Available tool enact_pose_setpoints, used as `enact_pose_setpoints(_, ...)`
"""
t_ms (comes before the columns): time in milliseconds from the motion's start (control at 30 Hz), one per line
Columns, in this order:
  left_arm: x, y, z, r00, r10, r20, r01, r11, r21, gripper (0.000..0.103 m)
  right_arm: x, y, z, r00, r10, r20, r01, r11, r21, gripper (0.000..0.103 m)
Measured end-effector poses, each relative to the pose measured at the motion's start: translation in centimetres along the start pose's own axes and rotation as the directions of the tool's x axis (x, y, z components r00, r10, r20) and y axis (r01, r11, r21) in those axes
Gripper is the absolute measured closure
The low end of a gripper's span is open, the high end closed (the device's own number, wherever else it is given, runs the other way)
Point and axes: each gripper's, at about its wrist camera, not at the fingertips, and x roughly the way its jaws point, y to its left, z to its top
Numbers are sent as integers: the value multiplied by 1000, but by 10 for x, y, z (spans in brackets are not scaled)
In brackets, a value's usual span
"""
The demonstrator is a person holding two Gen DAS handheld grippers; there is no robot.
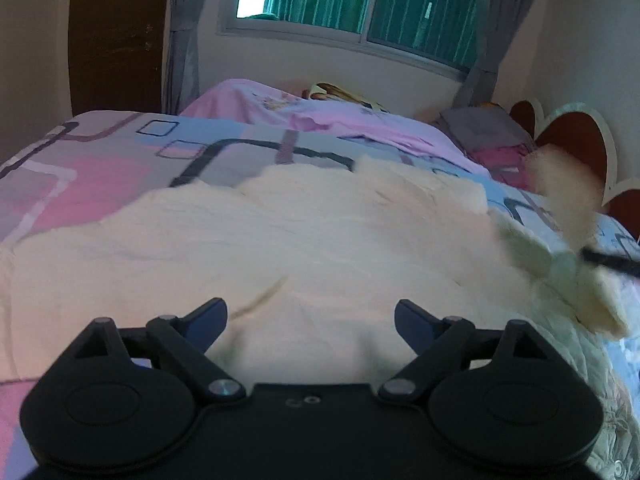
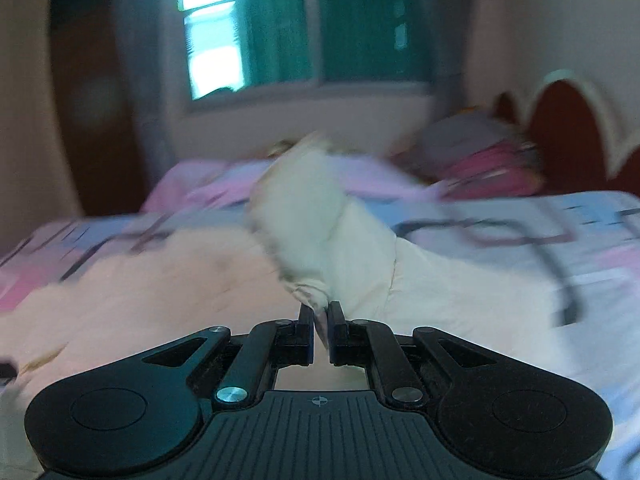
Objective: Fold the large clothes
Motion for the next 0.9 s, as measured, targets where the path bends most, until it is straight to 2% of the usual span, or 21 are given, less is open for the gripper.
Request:
enact_pose_setpoints(167,3,18,-4,999,-21,-25,20,998,-52,13,47,60,-30,988,97,-121,-102,994,-33,97)
enact_pose_setpoints(267,10,27,-8,998,-45,-51,40,996,-83,13,75,75,-39,967,151,-206,-165,985,-52,96)
enact_pose_setpoints(333,16,26,-9,995,-79,-62,72,992,-100,11,76,81,-41,965,144,-217,-168,981,-93,95)
enact_pose_setpoints(400,22,25,-8,992,-108,-66,101,989,-113,7,59,76,-42,975,139,-176,-160,980,-114,64)
enact_pose_setpoints(433,26,21,-7,991,-121,-61,113,986,-120,6,50,71,-41,981,132,-141,-148,982,-113,38)
enact_pose_setpoints(467,32,18,-4,989,-134,-58,126,984,-130,6,41,64,-40,985,127,-118,-141,984,-113,36)
enact_pose_setpoints(567,51,5,2,977,-205,-55,194,968,-160,7,19,34,-35,988,116,-97,-123,990,-74,36)
enact_pose_setpoints(600,62,0,5,970,-237,-59,224,959,-176,8,13,21,-34,990,109,-94,-115,992,-59,40)
enact_pose_setpoints(633,71,-4,6,960,-270,-72,253,949,-188,11,8,9,-33,989,107,-99,-112,993,-47,50)
enact_pose_setpoints(667,81,-8,7,953,-289,-89,267,943,-198,12,2,-2,-33,989,99,-107,-104,994,-41,54)
enact_pose_setpoints(733,100,-15,9,947,-302,-112,275,939,-205,15,-7,-25,-35,988,84,-130,-89,995,-33,54)
enact_pose_setpoints(767,108,-19,11,945,-301,-124,273,940,-202,17,-8,-35,-37,987,70,-144,-75,997,-30,54)
enact_pose_setpoints(833,123,-28,14,940,-310,-140,286,943,-169,41,-9,-55,-42,986,7,-166,-11,1000,-20,54)
enact_pose_setpoints(867,127,-32,15,935,-319,-152,297,943,-150,68,-9,-65,-44,983,-21,-180,21,1000,-2,55)
enact_pose_setpoints(900,133,-37,15,934,-314,-168,294,946,-133,80,-8,-75,-46,980,-50,-194,55,998,24,56)
